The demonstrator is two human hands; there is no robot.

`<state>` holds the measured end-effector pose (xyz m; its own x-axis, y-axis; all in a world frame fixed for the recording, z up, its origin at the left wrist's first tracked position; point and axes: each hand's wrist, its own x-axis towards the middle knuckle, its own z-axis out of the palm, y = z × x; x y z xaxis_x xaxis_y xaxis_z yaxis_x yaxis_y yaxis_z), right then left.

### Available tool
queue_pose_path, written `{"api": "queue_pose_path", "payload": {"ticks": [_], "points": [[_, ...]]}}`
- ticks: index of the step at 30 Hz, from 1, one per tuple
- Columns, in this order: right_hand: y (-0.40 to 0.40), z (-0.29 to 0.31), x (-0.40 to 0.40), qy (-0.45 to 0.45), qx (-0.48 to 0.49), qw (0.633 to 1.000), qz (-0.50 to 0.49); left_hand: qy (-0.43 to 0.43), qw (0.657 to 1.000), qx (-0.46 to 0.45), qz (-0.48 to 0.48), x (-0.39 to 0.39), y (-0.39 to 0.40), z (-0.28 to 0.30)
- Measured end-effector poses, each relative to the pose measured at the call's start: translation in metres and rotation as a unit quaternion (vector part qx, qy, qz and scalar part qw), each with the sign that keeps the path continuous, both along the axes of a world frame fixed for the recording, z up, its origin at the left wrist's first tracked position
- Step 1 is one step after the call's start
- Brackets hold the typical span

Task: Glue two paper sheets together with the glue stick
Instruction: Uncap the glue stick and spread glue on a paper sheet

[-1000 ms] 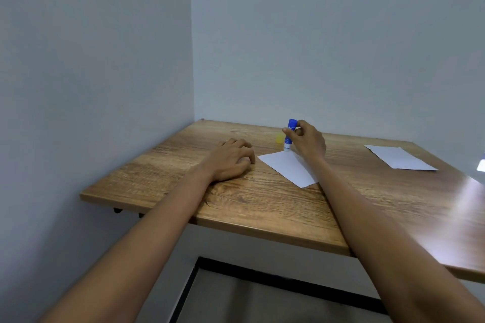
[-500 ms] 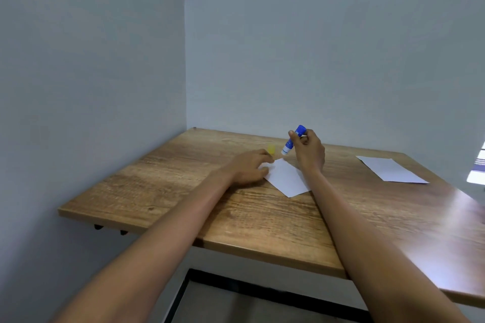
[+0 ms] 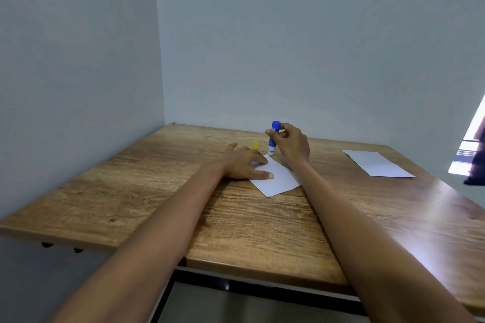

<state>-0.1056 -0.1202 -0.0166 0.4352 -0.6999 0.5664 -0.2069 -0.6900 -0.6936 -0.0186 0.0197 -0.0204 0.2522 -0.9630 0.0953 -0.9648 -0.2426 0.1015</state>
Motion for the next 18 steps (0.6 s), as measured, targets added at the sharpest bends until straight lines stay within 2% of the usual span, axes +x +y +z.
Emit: {"api": "queue_pose_path", "payload": {"ticks": [10,18], "points": [[0.0020,-0.0012,0.0090,0.044,-0.032,0.999,0.001,0.012,1.000,-0.012,-0.007,0.0017,0.0000,-0.0012],[0.0041,-0.0008,0.0009,0.045,-0.027,0.999,0.009,0.014,1.000,-0.012,-0.003,0.0015,-0.0001,-0.0019]]}}
